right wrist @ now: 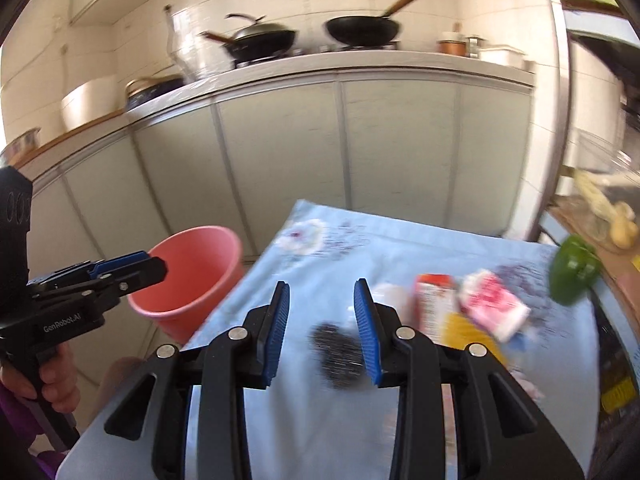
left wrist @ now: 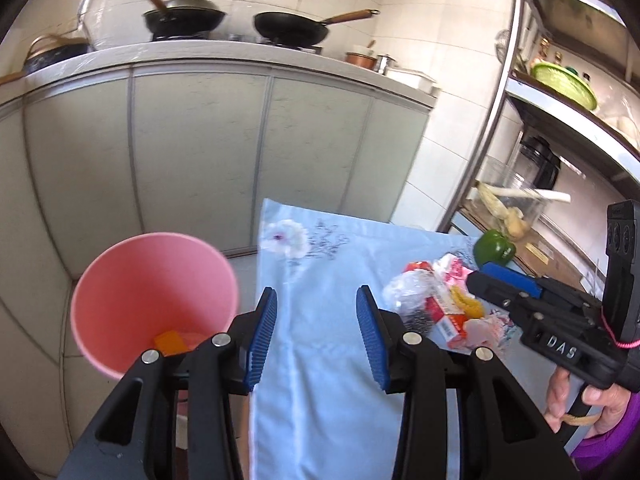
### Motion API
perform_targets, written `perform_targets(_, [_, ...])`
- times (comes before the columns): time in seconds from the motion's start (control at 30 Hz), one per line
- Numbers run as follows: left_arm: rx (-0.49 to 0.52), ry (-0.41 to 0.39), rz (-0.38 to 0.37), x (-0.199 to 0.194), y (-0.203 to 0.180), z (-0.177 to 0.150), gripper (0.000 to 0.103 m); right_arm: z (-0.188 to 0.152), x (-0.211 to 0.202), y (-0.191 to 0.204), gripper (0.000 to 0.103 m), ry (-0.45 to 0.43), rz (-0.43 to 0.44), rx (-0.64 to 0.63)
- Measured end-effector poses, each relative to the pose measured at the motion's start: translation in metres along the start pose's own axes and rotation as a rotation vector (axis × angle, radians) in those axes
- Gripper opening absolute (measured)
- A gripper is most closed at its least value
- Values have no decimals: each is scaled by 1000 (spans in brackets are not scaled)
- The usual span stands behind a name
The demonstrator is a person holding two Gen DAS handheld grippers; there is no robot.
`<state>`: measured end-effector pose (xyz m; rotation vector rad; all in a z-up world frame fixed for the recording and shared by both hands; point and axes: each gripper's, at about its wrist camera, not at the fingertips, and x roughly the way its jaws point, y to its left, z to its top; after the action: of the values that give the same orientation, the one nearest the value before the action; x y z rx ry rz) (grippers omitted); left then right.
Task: Collect trash
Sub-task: 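Move both open grippers back over the remaining trash on the cloth, then grasp the clear plastic bag with the left gripper while the right gripper grasps the pink-and-white carton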
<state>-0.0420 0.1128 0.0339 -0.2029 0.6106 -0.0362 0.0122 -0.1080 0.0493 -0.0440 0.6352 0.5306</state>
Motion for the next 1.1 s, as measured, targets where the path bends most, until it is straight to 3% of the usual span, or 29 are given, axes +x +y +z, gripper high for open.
perform_targets(0.23, [104, 72, -71, 42, -56, 9, 41, -25, -22, -83, 34, 3, -117, 122])
perform_targets(0.53, [192, 171, -139, 108, -105, 18, 41, -36, -8, -137, 34, 39, -125, 211])
perform_targets(0.73, [233, 244, -111, 156, -121, 15, 41, -40, 17, -170, 34, 100, -138, 253])
perform_targets(0.8, [239, 259, -95, 169, -121, 14, 41, -40, 26, -179, 42, 118, -126, 260])
perform_targets(0.9, [245, 293, -51, 187, -119, 10, 41, -36, 40, -189, 44, 132, -106, 264])
perform_targets(1.1, [236, 336, -48, 200, -116, 1, 43, -27, 72, -197, 45, 174, -78, 239])
